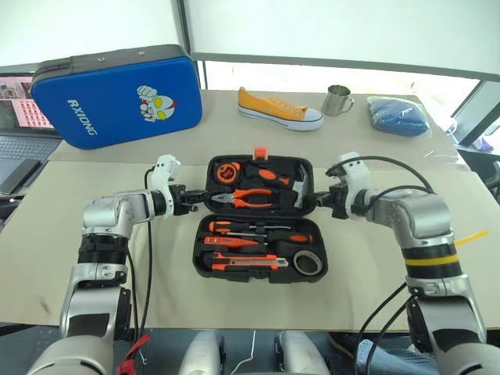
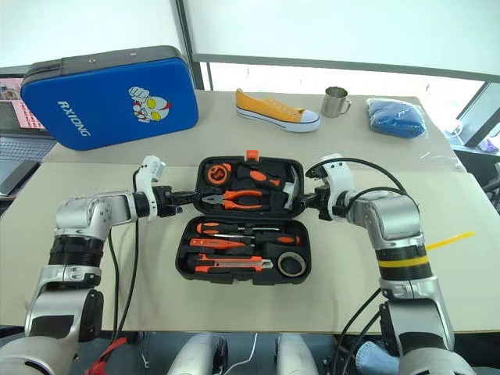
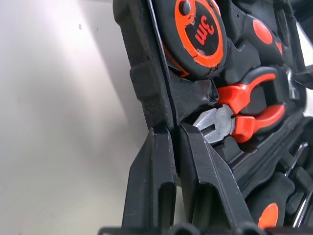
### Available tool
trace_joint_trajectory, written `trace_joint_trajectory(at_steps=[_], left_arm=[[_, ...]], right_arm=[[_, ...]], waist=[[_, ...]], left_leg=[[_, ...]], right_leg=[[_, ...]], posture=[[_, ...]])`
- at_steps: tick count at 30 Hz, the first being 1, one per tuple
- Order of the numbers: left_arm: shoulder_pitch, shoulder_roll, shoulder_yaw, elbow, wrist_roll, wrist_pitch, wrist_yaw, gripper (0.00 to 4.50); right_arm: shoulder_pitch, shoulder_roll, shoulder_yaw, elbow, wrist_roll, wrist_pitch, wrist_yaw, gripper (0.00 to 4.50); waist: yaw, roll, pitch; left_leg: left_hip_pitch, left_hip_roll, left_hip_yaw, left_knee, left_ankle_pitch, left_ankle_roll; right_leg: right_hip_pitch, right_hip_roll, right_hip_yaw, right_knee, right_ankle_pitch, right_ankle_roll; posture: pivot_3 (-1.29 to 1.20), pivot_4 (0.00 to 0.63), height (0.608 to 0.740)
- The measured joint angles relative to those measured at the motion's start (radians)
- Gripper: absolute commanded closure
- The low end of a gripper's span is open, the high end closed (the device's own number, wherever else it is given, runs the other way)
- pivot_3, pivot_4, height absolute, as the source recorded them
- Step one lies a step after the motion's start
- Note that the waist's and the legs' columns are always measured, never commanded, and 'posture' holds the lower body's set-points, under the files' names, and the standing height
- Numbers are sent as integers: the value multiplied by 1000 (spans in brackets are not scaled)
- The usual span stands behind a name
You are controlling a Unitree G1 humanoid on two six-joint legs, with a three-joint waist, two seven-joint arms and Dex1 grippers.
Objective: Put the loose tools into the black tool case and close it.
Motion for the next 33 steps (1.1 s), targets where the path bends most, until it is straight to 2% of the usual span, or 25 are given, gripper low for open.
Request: trace_joint_trajectory(at_steps=[3,10,13,15,16,18,20,21,23,24,25,27,29,31,33], left_arm=[[91,20,-19,-74,35,-204,-55,4422],[326,40,-27,-162,178,-916,-120,4422],[389,73,-31,-174,201,-1058,-138,4422],[440,102,-34,-179,207,-1158,-155,4500],[457,105,-34,-172,216,-1204,-154,4500],[482,123,-36,-146,235,-1283,-154,4500],[506,154,-38,-118,235,-1341,-174,3746],[508,169,-43,-97,241,-1366,-186,3576],[507,197,-53,-25,265,-1382,-201,2747],[503,208,-58,6,272,-1369,-209,2359],[501,210,-59,26,270,-1349,-215,1889],[490,211,-61,57,251,-1297,-235,1276],[450,219,-69,73,231,-1241,-274,1264],[413,226,-75,92,219,-1193,-308,1733],[353,222,-85,124,215,-1140,-327,2414]], right_arm=[[77,-53,39,-55,-70,-219,36,4500],[332,-126,57,-113,-272,-810,9,4500],[400,-141,53,-104,-332,-980,-23,4500],[455,-156,47,-91,-369,-1102,-43,3695],[479,-166,46,-85,-391,-1150,-48,3570],[541,-198,49,-57,-430,-1216,-40,2801],[605,-207,51,-28,-444,-1260,-32,2248],[618,-208,51,-17,-452,-1279,-31,1857],[639,-229,38,-12,-463,-1332,-36,1135],[653,-245,17,-13,-464,-1355,-37,1083],[665,-254,-6,-13,-463,-1363,-37,1083],[697,-267,-50,-14,-437,-1365,-35,1541],[760,-270,-92,-55,-362,-1338,-7,2160],[827,-279,-117,-128,-271,-1278,35,2875],[913,-298,-139,-221,-164,-1183,95,3559]], waist=[[0,0,0],[-2,0,0],[-2,0,-1],[-2,0,-1],[-2,1,-2],[-1,-1,-2],[-8,0,-2],[-13,0,-2],[-18,2,-2],[-16,2,-2],[-13,2,-2],[-4,0,-1],[6,-1,0],[14,-1,0],[18,-1,0]], left_leg=[[-1,0,0,-1,0,0],[2,4,2,-2,-1,1],[4,4,3,-2,-1,1],[12,4,4,-5,-2,2],[17,5,4,-8,-2,2],[28,5,7,-15,-2,2],[35,7,9,-19,-2,2],[36,7,9,-19,-2,2],[36,6,10,-19,-2,2],[36,6,10,-18,-2,2],[35,6,11,-18,-2,2],[34,7,11,-18,-2,2],[33,7,12,-17,-2,2],[32,7,12,-17,-2,2],[32,7,12,-17,-2,2]], right_leg=[[0,0,0,0,0,0],[3,1,0,-8,0,0],[5,1,1,-8,0,0],[12,0,1,-10,0,0],[18,1,1,-15,0,0],[29,1,1,-21,-1,-1],[34,1,2,-22,-2,-3],[34,2,2,-21,-2,-3],[34,3,2,-21,-2,-3],[34,3,2,-20,-2,-3],[34,3,1,-21,-2,-3],[34,2,1,-21,-2,-3],[34,2,-1,-21,-2,-2],[34,2,-1,-21,-2,-2],[34,2,-1,-21,-2,-2]], posture=[[0,150,740],[0,150,740],[0,150,740],[0,150,740],[0,150,740],[0,150,740],[0,150,740],[0,150,740],[0,150,740],[0,150,740],[0,150,740],[0,150,740],[0,150,740],[0,150,740],[0,150,740]])
